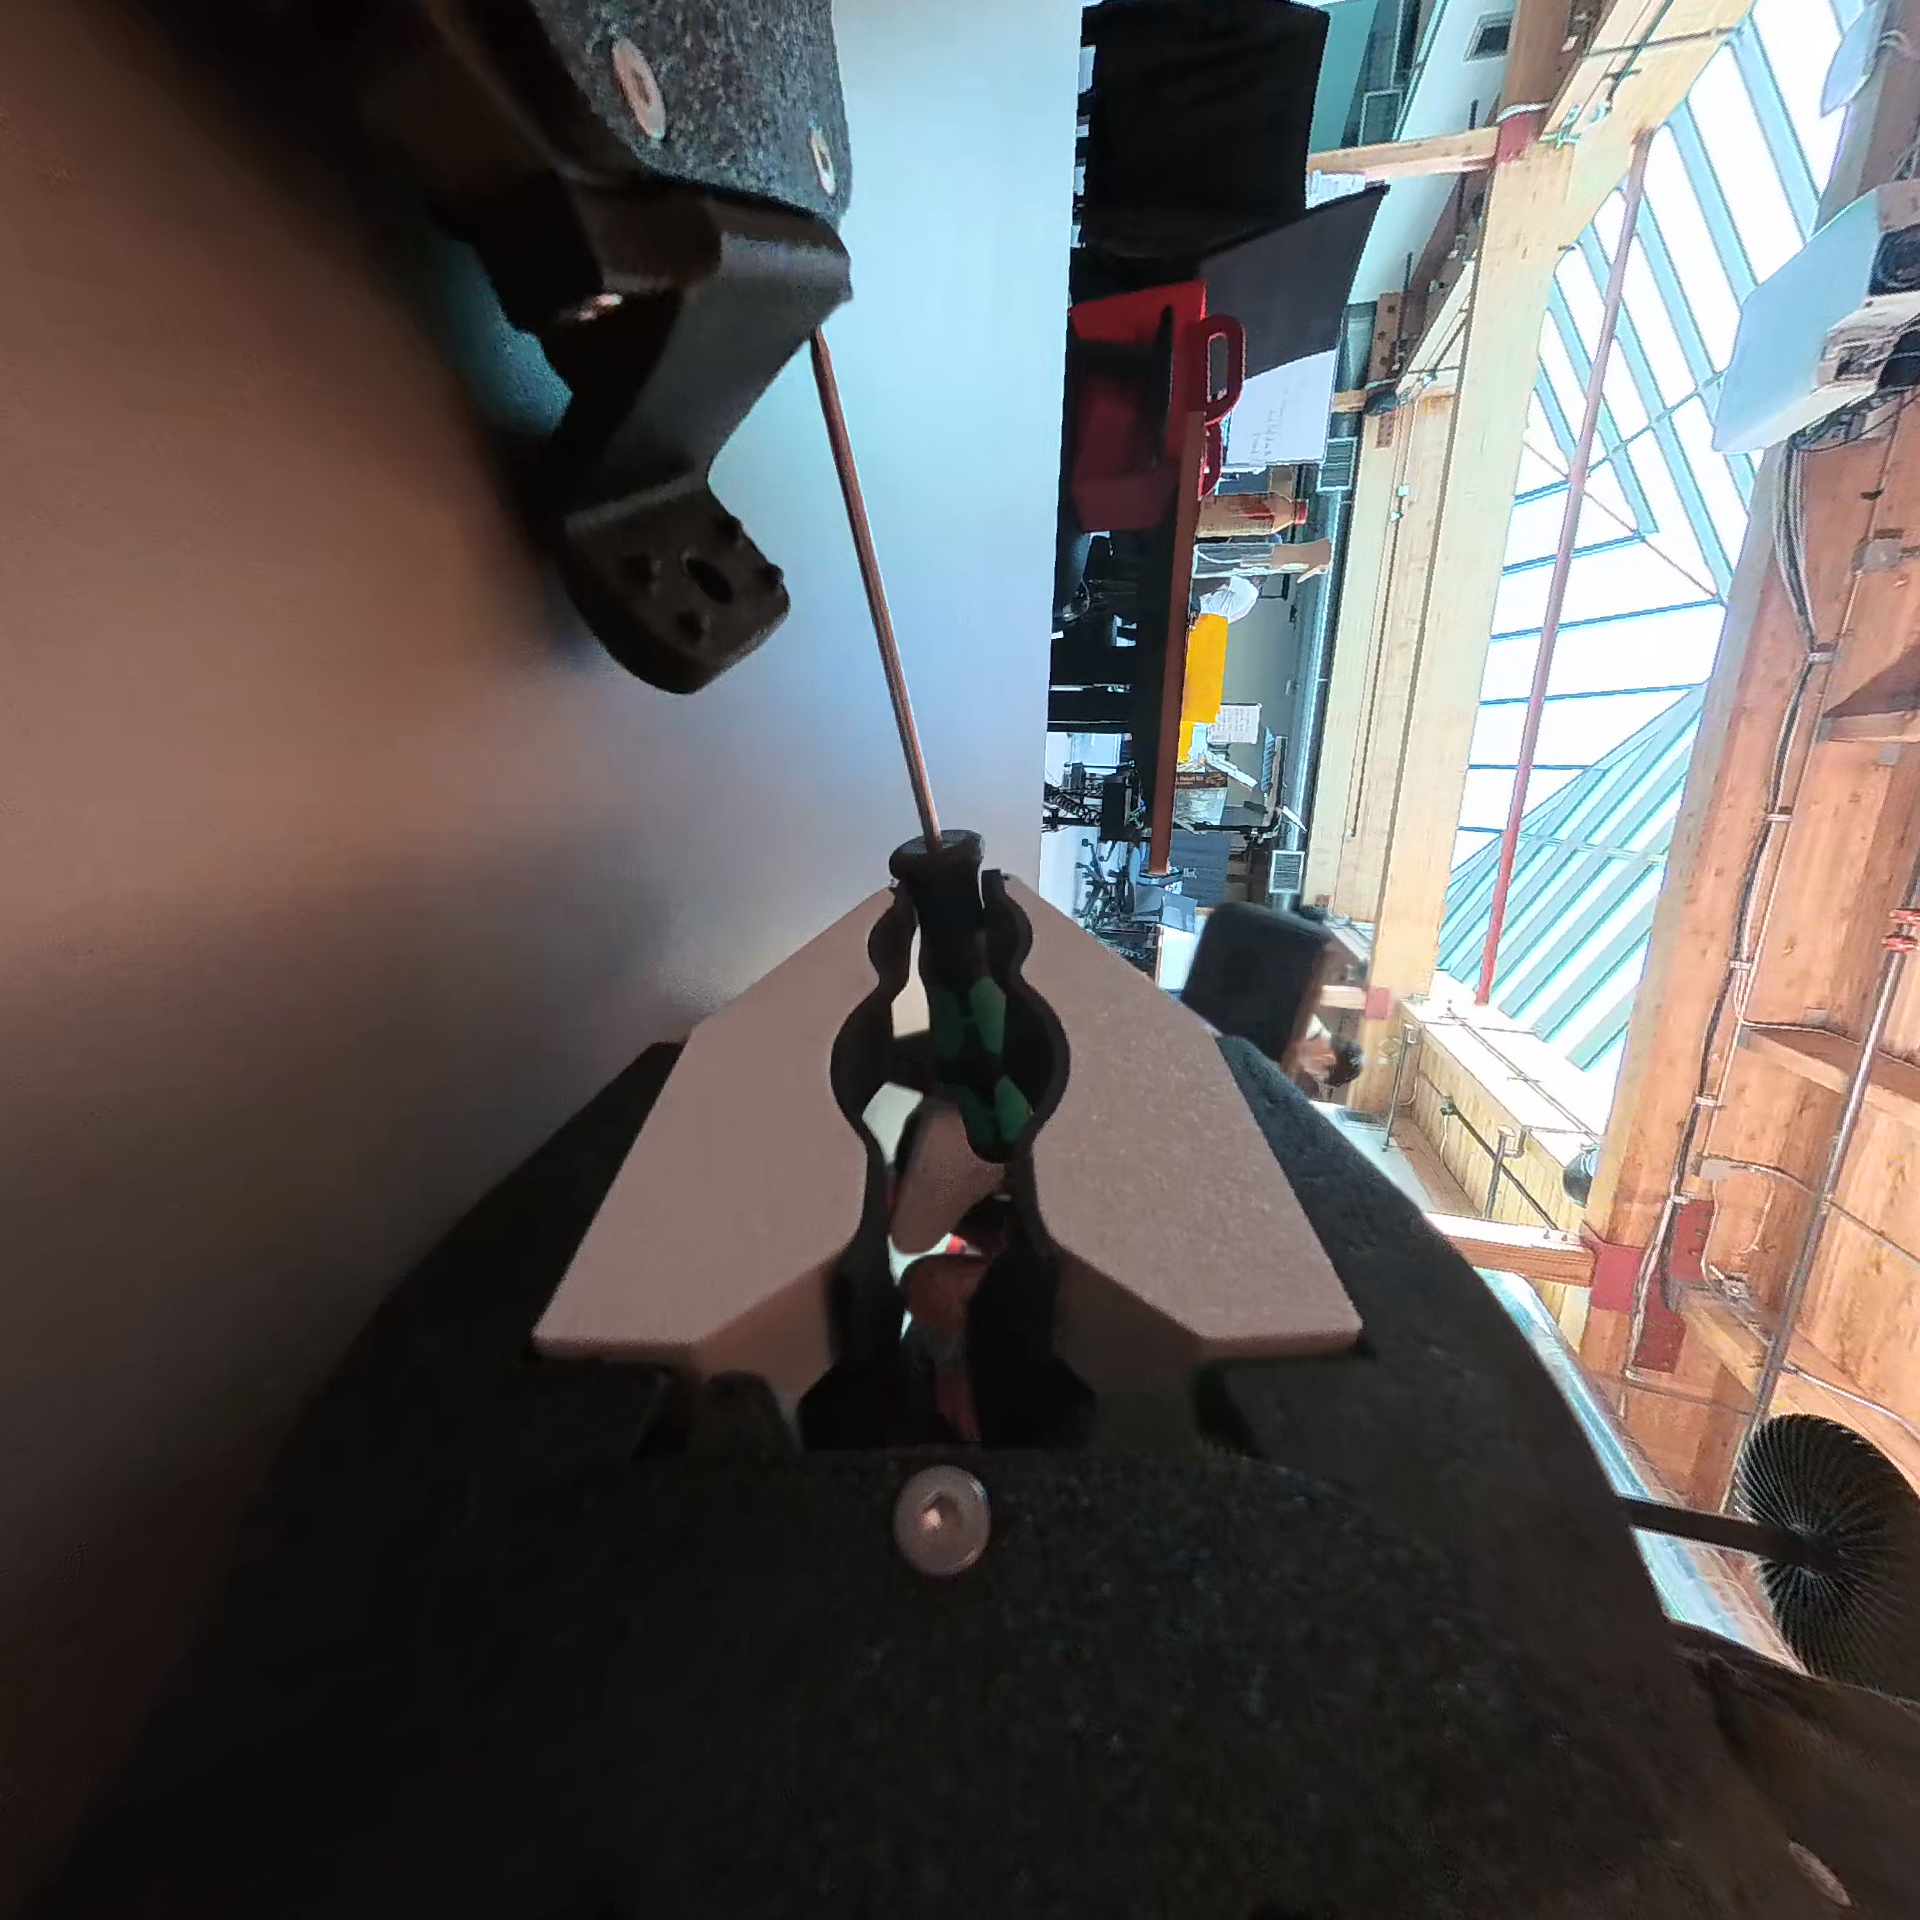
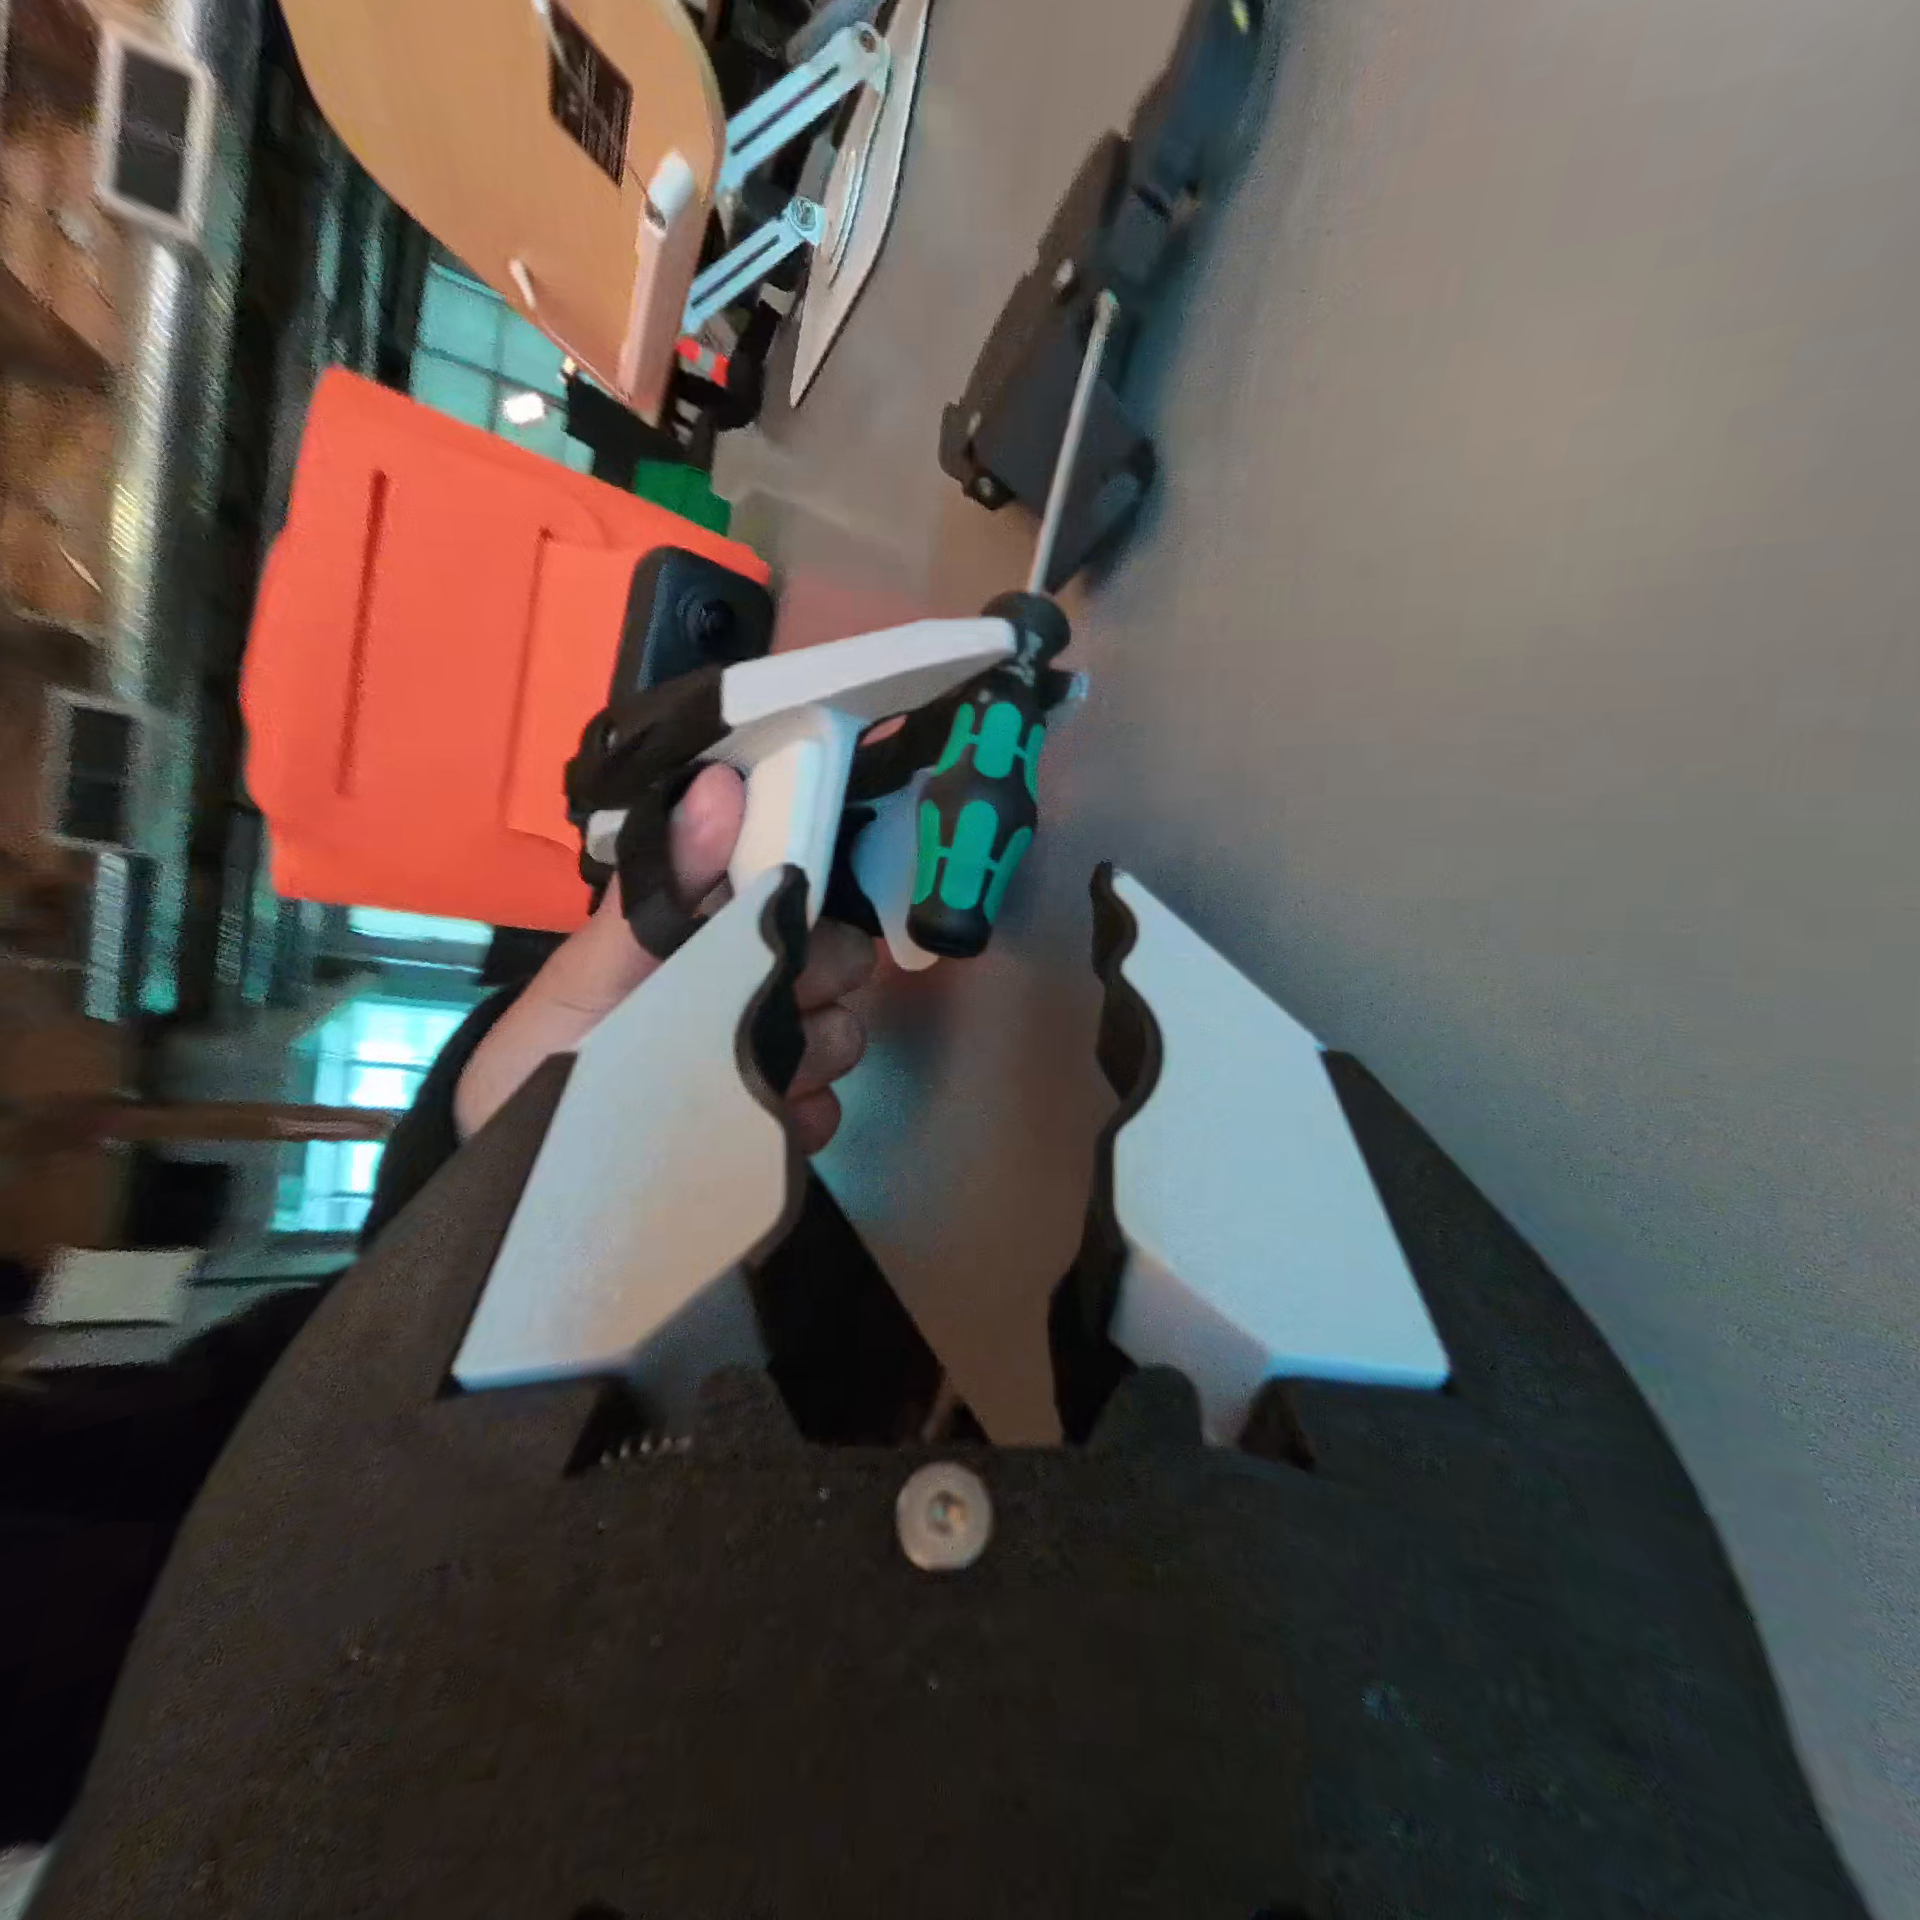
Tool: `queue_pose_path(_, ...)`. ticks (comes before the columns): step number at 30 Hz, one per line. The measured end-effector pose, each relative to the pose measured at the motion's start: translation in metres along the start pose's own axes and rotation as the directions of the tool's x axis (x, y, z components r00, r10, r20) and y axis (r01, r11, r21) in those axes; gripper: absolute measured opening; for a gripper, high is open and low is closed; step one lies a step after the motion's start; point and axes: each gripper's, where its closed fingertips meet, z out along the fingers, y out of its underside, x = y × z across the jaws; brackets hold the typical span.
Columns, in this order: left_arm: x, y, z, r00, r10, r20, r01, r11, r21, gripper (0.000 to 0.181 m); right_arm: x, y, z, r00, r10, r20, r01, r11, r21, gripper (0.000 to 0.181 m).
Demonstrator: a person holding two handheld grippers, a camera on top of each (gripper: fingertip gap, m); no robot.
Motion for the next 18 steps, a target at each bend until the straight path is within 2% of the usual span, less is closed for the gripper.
queue_pose_path(2,0.000,0.000,0.001,1.000,0.003,0.002,-0.003,1.000,-0.001,0.013,-0.002,0.001,0.004,0.995,0.089,0.050,-0.089,0.996,0.010,0.041)
queue_pose_path(4,0.001,0.001,0.001,1.000,0.000,-0.006,0.000,1.000,0.002,0.013,0.000,0.001,0.004,0.993,0.109,0.051,-0.109,0.994,0.012,0.021)
queue_pose_path(6,-0.001,0.003,0.001,1.000,0.029,0.012,-0.029,0.999,-0.023,0.015,0.004,0.003,0.004,0.997,0.078,0.022,-0.079,0.997,0.003,0.019)
queue_pose_path(9,0.012,0.018,-0.007,0.978,0.207,0.013,-0.202,0.965,-0.170,0.047,0.011,0.003,0.003,0.996,0.087,-0.006,-0.087,0.996,-0.006,0.017)
queue_pose_path(11,0.018,0.034,-0.026,0.913,0.407,0.020,-0.378,0.866,-0.327,0.048,0.012,0.000,0.002,0.995,0.096,-0.007,-0.096,0.995,0.008,0.017)
queue_pose_path(12,0.016,0.030,-0.038,0.835,0.549,0.046,-0.491,0.780,-0.388,0.048,0.012,-0.001,0.001,0.996,0.088,-0.011,-0.088,0.996,0.005,0.017)
queue_pose_path(13,0.014,0.013,-0.048,0.714,0.696,0.078,-0.610,0.672,-0.420,0.052,0.012,-0.001,0.001,0.997,0.076,-0.018,-0.076,0.997,0.000,0.017)
queue_pose_path(14,0.014,-0.011,-0.056,0.564,0.818,0.107,-0.711,0.548,-0.439,0.063,0.012,-0.002,0.000,0.998,0.065,-0.022,-0.065,0.998,0.003,0.017)
queue_pose_path(16,0.014,-0.065,-0.061,0.287,0.946,0.148,-0.805,0.323,-0.498,0.068,0.013,-0.002,0.000,0.998,0.045,-0.033,-0.045,0.999,-0.009,0.017)
queue_pose_path(17,0.012,-0.085,-0.057,0.208,0.968,0.140,-0.813,0.250,-0.526,0.069,0.013,-0.002,0.000,0.999,0.040,-0.033,-0.041,0.999,-0.012,0.017)
queue_pose_path(18,0.007,-0.096,-0.051,0.194,0.975,0.108,-0.800,0.221,-0.558,0.075,0.013,-0.003,0.001,0.999,0.040,-0.031,-0.041,0.999,-0.011,0.017)
